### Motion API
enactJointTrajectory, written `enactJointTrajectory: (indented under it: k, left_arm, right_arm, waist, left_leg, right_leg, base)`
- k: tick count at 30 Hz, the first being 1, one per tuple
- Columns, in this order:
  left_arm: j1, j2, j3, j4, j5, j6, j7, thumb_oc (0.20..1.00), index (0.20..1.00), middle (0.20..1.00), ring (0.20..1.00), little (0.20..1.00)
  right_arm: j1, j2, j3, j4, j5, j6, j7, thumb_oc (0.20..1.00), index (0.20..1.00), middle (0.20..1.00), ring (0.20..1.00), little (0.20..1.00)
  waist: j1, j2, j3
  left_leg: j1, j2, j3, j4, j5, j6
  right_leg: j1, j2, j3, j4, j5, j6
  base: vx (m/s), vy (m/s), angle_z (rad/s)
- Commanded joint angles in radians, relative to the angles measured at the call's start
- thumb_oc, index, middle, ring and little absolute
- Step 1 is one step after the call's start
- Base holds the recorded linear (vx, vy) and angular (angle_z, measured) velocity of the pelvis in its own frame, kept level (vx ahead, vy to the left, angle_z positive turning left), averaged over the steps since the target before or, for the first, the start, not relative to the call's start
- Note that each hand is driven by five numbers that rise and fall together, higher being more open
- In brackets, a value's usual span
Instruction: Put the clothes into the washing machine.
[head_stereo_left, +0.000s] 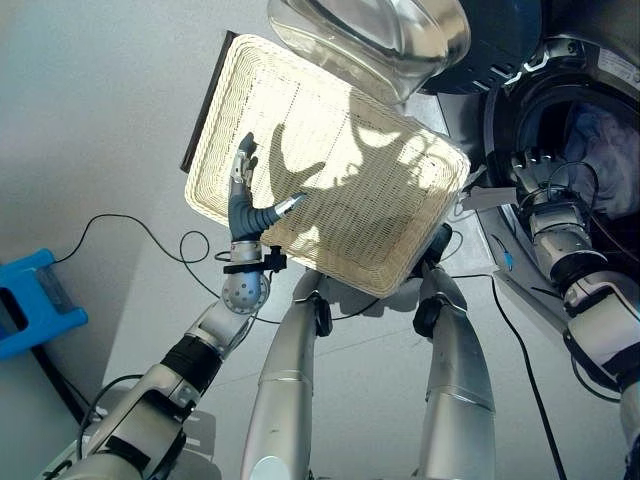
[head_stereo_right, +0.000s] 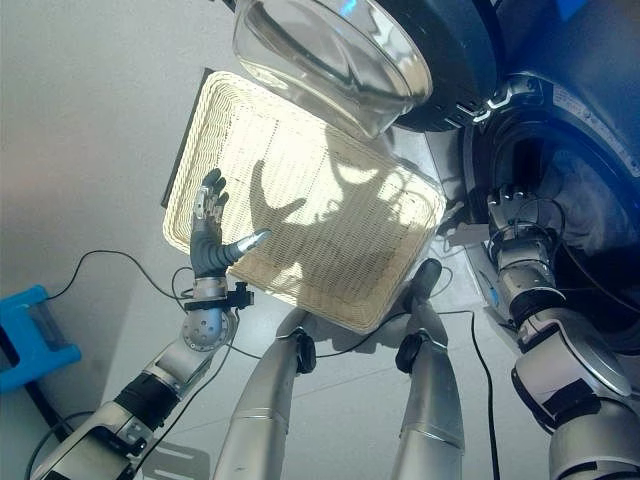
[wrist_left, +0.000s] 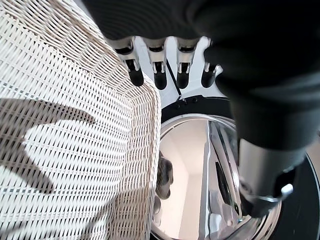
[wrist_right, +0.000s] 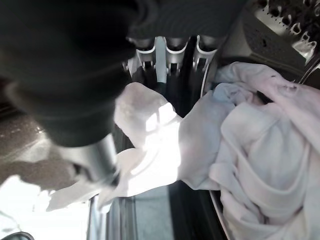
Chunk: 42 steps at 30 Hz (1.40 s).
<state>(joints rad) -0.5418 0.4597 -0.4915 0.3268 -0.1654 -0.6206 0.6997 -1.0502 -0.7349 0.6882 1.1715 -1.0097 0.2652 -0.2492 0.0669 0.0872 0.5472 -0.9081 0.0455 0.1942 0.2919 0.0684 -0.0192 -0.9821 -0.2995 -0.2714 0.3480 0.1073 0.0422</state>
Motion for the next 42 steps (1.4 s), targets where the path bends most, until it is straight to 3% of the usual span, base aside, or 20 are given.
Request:
enactJointTrajectory:
  k: [1, 12, 21, 22, 23, 24, 26, 27, 37, 42]
  left_arm:
    - [0.026, -0.022, 0.028, -0.107, 0.046, -0.049, 0.016, 1.0, 1.0, 1.0, 1.0, 1.0]
    - [0.036, -0.017, 0.042, -0.099, 0.042, -0.063, -0.005, 1.0, 1.0, 1.0, 1.0, 1.0]
    - [0.034, -0.015, 0.047, -0.074, 0.009, -0.07, -0.041, 1.0, 1.0, 1.0, 1.0, 1.0]
    - [0.048, -0.019, 0.041, -0.071, 0.006, -0.07, -0.043, 1.0, 1.0, 1.0, 1.0, 1.0]
    - [0.034, -0.016, 0.047, -0.072, 0.007, -0.069, -0.043, 1.0, 1.0, 1.0, 1.0, 1.0]
    - [0.032, -0.014, 0.045, -0.069, 0.003, -0.068, -0.045, 1.0, 1.0, 1.0, 1.0, 1.0]
    - [0.034, -0.014, 0.045, -0.065, 0.003, -0.069, -0.044, 1.0, 1.0, 1.0, 1.0, 1.0]
    - [0.05, -0.021, 0.045, -0.058, 0.002, -0.068, -0.048, 1.0, 1.0, 1.0, 1.0, 1.0]
    - [0.072, -0.009, 0.054, -0.051, -0.033, -0.068, -0.078, 1.0, 1.0, 1.0, 1.0, 1.0]
    - [0.082, -0.005, 0.063, -0.049, -0.052, -0.061, -0.086, 1.0, 1.0, 1.0, 1.0, 1.0]
  right_arm:
    - [0.06, -0.059, 0.06, 0.104, 0.036, -0.013, 0.163, 0.2, 0.2, 0.2, 0.2, 0.2]
    - [0.079, -0.07, 0.044, 0.077, 0.04, -0.028, 0.074, 0.2, 0.2, 0.2, 0.2, 0.2]
    - [0.11, -0.07, 0.006, 0.084, 0.232, -0.039, -0.011, 0.2, 0.2, 0.2, 0.2, 0.2]
    - [0.13, -0.065, 0.006, 0.086, 0.248, -0.042, -0.019, 0.2, 0.2, 0.2, 0.2, 0.2]
    - [0.116, -0.068, 0.003, 0.085, 0.249, -0.041, -0.02, 0.2, 0.2, 0.2, 0.2, 0.2]
    - [0.128, -0.067, -0.016, 0.086, 0.38, -0.033, -0.056, 0.2, 0.2, 0.2, 0.2, 0.2]
    - [0.134, -0.064, -0.035, 0.087, 0.426, -0.028, -0.063, 0.2, 0.2, 0.2, 0.2, 0.2]
    - [0.16, -0.053, -0.062, 0.092, 0.509, -0.022, -0.082, 0.2, 0.2, 0.2, 0.2, 0.2]
    - [0.219, -0.055, -0.168, 0.128, 0.638, 0.001, -0.13, 0.2, 0.2, 0.2, 0.2, 0.2]
    - [0.262, -0.056, -0.296, 0.128, 0.935, -0.027, -0.194, 0.2, 0.2, 0.2, 0.2, 0.2]
  waist:
    - [0.01, 0.106, -0.027]
    - [0.005, 0.081, -0.027]
    - [-0.004, 0.051, -0.027]
    - [-0.003, 0.051, -0.027]
    - [-0.004, 0.049, -0.027]
    - [-0.006, 0.042, -0.027]
    - [-0.007, 0.039, -0.027]
    - [-0.007, 0.037, -0.027]
    - [-0.007, 0.017, -0.027]
    - [-0.011, 0.007, -0.027]
  left_leg:
    - [-0.04, -0.006, 0.046, 0.029, -0.047, -0.075]
    - [0.007, 0.015, 0.05, 0.037, -0.059, -0.071]
    - [0.083, 0.033, 0.054, 0.043, -0.073, -0.064]
    - [0.119, 0.037, 0.049, 0.05, -0.1, -0.073]
    - [0.091, 0.035, 0.055, 0.044, -0.076, -0.064]
    - [0.107, 0.039, 0.056, 0.047, -0.08, -0.063]
    - [0.115, 0.041, 0.056, 0.05, -0.083, -0.062]
    - [0.155, 0.047, 0.051, 0.059, -0.112, -0.069]
    - [0.217, 0.056, 0.05, 0.072, -0.132, -0.062]
    - [0.252, 0.06, 0.053, 0.075, -0.139, -0.06]
  right_leg:
    - [-0.053, 0.003, -0.037, 0.055, -0.003, 0.115]
    - [-0.005, 0.005, -0.053, 0.067, -0.02, 0.113]
    - [0.074, 0.008, -0.068, 0.079, -0.044, 0.105]
    - [0.105, 0.01, -0.059, 0.093, -0.07, 0.119]
    - [0.083, 0.008, -0.07, 0.08, -0.047, 0.105]
    - [0.102, 0.009, -0.072, 0.08, -0.053, 0.102]
    - [0.11, 0.01, -0.073, 0.084, -0.058, 0.099]
    - [0.145, 0.013, -0.064, 0.103, -0.087, 0.111]
    - [0.216, 0.018, -0.078, 0.113, -0.112, 0.099]
    - [0.254, 0.027, -0.08, 0.12, -0.128, 0.091]
  base:
    - [0.0, 0.0, 0.0]
    - [0.0, 0.0, 0.0]
    - [0.0, 0.002, -0.01]
    - [0.0, 0.0, 0.0]
    - [0.0, 0.0, 0.0]
    - [-0.04, -0.003, -0.02]
    - [0.03, 0.002, 0.0]
    - [0.06, 0.006, -0.02]
    - [0.02, 0.002, -0.02]
    - [0.01, 0.004, 0.0]
